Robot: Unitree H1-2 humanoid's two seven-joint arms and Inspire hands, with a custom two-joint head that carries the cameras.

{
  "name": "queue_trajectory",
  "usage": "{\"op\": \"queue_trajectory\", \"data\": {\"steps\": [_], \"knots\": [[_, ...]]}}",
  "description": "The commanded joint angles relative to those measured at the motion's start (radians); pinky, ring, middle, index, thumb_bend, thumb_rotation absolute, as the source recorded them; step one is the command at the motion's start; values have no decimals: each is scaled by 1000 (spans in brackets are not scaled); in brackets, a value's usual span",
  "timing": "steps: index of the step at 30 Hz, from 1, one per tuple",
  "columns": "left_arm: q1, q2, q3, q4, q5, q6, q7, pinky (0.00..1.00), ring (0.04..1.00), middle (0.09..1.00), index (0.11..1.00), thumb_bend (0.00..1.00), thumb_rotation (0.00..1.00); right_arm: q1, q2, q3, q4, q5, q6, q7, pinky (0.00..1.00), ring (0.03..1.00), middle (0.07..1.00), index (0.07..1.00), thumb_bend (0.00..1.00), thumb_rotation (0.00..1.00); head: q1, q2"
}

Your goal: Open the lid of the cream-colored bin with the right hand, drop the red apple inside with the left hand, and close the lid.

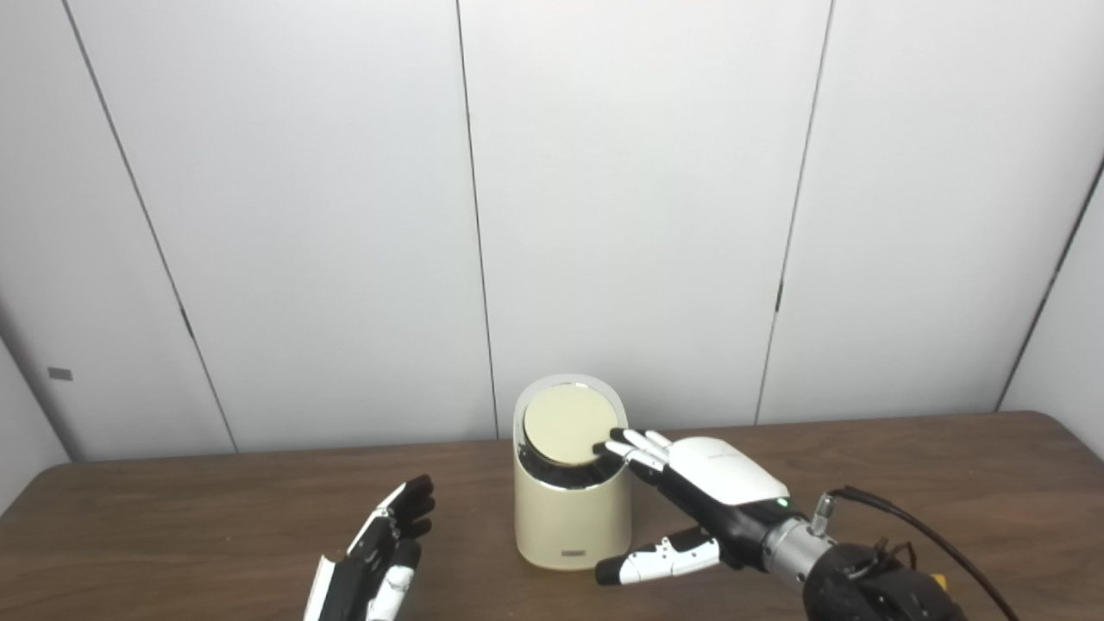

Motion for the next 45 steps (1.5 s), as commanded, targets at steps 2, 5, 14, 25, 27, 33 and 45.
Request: {"op": "queue_trajectory", "data": {"steps": [2, 5, 14, 25, 27, 33, 45], "knots": [[29, -21, -12, 13, 13, 1, 16, 853, 872, 887, 877, 655, 789, -18, -15, 1, -7, -14, -2, -19, 959, 1000, 975, 932, 755, 815, 1, 3], [28, -23, -14, 13, 22, -2, 20, 851, 868, 889, 882, 641, 799, -25, -7, 5, -13, -27, 13, -22, 992, 1000, 973, 929, 720, 828, 0, 4], [6, -25, -18, 55, 51, -22, 34, 861, 876, 892, 885, 621, 797, -64, -5, 27, 10, -56, -1, -34, 1000, 1000, 971, 939, 705, 823, 5, 2], [5, -29, -29, 53, 55, -23, 34, 848, 887, 890, 874, 539, 795, -86, 11, 53, -30, -174, 5, -25, 1000, 1000, 966, 933, 733, 829, 1, 0], [5, -29, -30, 52, 56, -21, 34, 850, 887, 889, 875, 545, 799, -87, 15, 53, -28, -181, 6, -25, 1000, 1000, 967, 930, 732, 819, 0, -1], [6, -36, -31, 51, 53, -16, 35, 859, 887, 893, 880, 541, 811, -91, 24, 62, -21, -230, -13, -46, 994, 997, 957, 918, 754, 809, 3, 0], [4, -57, -39, 46, 79, -9, 52, 847, 886, 888, 886, 545, 802, -69, 18, 103, 9, -324, -102, -134, 1000, 1000, 998, 880, 736, 775, 22, -10]]}}
